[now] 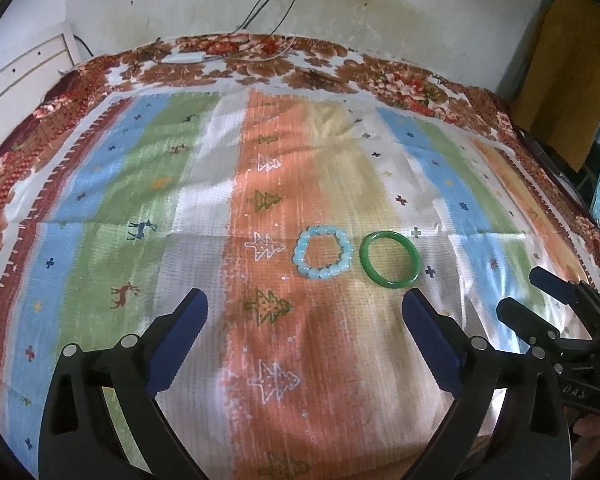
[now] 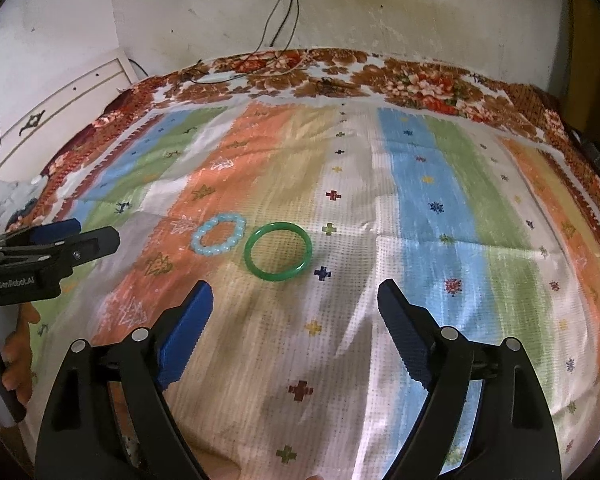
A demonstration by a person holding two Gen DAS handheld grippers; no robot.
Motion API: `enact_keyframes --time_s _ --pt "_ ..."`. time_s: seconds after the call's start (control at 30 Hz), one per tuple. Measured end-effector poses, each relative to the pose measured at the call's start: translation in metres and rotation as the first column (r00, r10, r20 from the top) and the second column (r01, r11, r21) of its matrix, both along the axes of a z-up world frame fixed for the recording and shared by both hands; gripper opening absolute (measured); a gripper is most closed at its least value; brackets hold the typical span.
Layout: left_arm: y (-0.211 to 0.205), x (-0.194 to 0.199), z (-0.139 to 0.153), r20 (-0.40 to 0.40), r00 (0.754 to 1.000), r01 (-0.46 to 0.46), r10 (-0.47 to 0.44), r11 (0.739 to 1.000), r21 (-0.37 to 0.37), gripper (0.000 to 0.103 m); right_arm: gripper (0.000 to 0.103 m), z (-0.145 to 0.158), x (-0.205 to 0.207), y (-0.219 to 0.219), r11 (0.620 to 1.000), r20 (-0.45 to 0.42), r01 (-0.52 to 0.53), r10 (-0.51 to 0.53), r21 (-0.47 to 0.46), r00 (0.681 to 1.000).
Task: Organize jewelry
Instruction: 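Move both open grippers toward the light-blue bracelet and green bangle, then grasp the light-blue bead bracelet with the left gripper while the right grasps the green jade bangle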
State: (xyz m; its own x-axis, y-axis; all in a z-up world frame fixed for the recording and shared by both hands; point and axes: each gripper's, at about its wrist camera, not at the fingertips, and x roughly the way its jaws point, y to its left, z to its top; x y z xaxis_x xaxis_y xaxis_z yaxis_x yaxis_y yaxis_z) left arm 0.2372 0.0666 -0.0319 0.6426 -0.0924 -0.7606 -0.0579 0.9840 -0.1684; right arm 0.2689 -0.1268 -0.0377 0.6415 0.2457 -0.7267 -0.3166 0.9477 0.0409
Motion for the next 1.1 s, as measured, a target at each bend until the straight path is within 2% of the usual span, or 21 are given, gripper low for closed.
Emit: enact_keyframes --time_s 0.23,0.47,0.6,1.1 --pt "0.003 0.021 -0.017 -0.050 0.999 -0.001 0.002 1.000 0.018 0.097 0.085 -0.012 0.020 0.000 1.000 -0.044 0.021 -0.020 0.010 0.999" --pt "0.003 0.040 -0.024 -0.058 0.998 0.007 -0.003 0.998 0.059 0.097 0.085 -0.022 0.038 0.002 1.000 -0.055 0.029 -0.029 0.003 0.998" --pt "0.006 0.045 -0.026 -0.054 0.999 0.005 -0.002 0.999 0.054 0.097 0.085 -0.030 0.045 -0.001 0.999 -0.083 0.037 -0.034 0.030 0.996" --pt "-0.002 0.073 -0.049 -0.086 0.996 0.047 -0.037 0.992 0.116 0.097 0.085 -0.048 0.073 0.004 0.999 -0.109 0.047 -0.046 0.010 0.993"
